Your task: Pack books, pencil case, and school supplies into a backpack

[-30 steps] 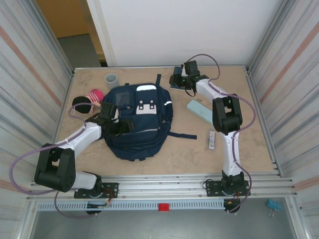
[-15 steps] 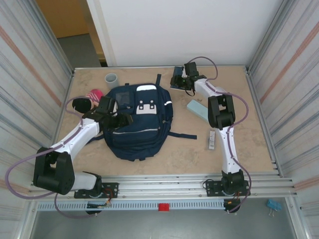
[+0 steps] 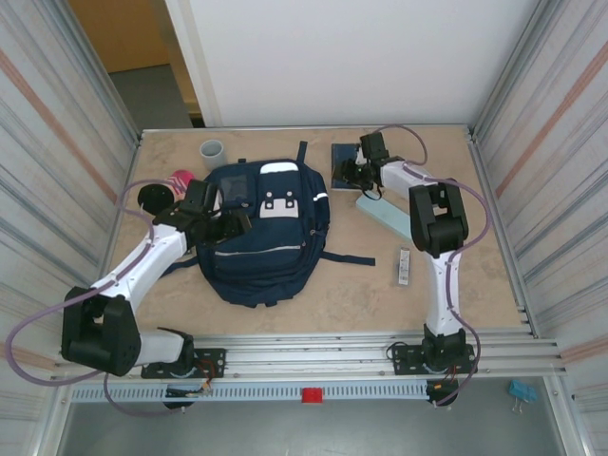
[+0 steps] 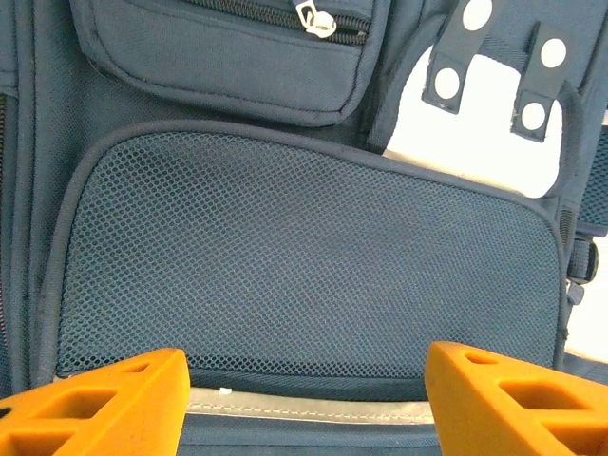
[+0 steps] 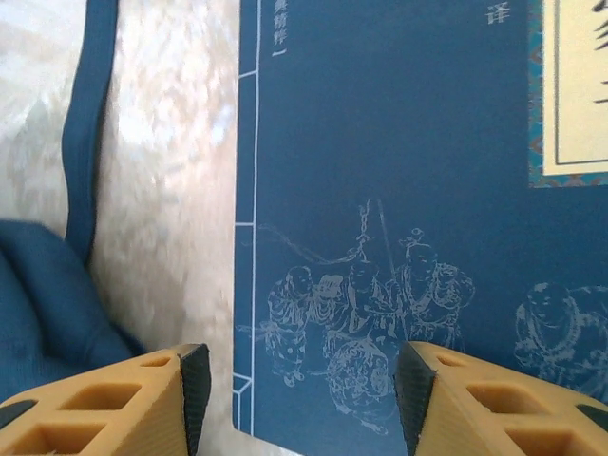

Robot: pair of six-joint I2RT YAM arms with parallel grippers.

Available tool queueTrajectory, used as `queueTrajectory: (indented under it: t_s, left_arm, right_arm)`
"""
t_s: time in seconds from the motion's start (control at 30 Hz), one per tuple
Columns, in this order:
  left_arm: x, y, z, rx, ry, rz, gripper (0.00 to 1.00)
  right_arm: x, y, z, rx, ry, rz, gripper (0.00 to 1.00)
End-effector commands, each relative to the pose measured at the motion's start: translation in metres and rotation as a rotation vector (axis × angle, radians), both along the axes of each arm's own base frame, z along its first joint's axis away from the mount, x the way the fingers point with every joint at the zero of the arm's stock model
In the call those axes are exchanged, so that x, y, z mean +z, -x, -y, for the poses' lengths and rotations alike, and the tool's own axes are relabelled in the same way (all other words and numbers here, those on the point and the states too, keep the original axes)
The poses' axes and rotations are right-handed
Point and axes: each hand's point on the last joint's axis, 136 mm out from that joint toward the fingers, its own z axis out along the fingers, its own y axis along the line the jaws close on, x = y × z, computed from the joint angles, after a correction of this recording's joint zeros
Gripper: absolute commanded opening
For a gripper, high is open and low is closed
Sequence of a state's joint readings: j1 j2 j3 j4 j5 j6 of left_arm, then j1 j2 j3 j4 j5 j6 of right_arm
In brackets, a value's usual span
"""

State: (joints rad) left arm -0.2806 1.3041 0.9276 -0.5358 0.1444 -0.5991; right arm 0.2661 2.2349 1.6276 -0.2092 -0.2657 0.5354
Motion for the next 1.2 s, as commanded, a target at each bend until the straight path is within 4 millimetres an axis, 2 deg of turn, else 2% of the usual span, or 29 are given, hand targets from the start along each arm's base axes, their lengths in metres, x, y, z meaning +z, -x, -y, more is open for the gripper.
queueTrajectory:
  t_s: [0.0, 0.13, 0.33, 0.5, 0.6, 0.73, 0.8, 0.83, 0.9, 1.03, 1.17]
  left_arm:
    - [0.021, -0.003, -0.004, 0.001, -0.009, 0.055, 0.66]
    - [0.025, -0.002, -0.002, -0.007, 0.004, 0.069, 0.67]
    - [0.031, -0.003, 0.005, -0.028, 0.024, 0.091, 0.66]
    - [0.038, -0.002, 0.023, -0.063, 0.069, 0.113, 0.66]
    - [0.043, -0.002, 0.039, -0.088, 0.092, 0.130, 0.65]
    - [0.052, -0.005, 0.071, -0.128, 0.156, 0.153, 0.64]
    - [0.055, -0.006, 0.096, -0.164, 0.201, 0.164, 0.63]
    - [0.056, -0.007, 0.108, -0.181, 0.217, 0.170, 0.62]
    - [0.055, -0.008, 0.138, -0.228, 0.245, 0.173, 0.62]
    - [0.041, -0.014, 0.186, -0.281, 0.270, 0.137, 0.60]
    - [0.022, -0.022, 0.217, -0.307, 0.262, 0.098, 0.58]
  right_arm:
    - [-0.038, 0.060, 0.014, -0.035, 0.015, -0.216, 0.56]
    - [-0.035, 0.095, 0.017, -0.045, -0.003, -0.247, 0.56]
    - [-0.032, 0.157, 0.015, -0.027, 0.024, -0.311, 0.56]
    - [-0.026, 0.205, 0.013, -0.036, 0.036, -0.346, 0.57]
    - [-0.009, 0.224, 0.006, -0.007, 0.034, -0.341, 0.57]
    - [0.038, 0.229, 0.008, 0.031, 0.036, -0.270, 0.59]
    - [0.061, 0.225, 0.015, 0.048, 0.051, -0.230, 0.59]
    - [0.066, 0.223, 0.019, 0.061, 0.066, -0.224, 0.59]
    - [0.066, 0.216, 0.035, 0.057, 0.117, -0.231, 0.59]
    - [0.055, 0.195, 0.058, 0.056, 0.167, -0.236, 0.58]
    - [0.040, 0.172, 0.069, 0.083, 0.235, -0.252, 0.57]
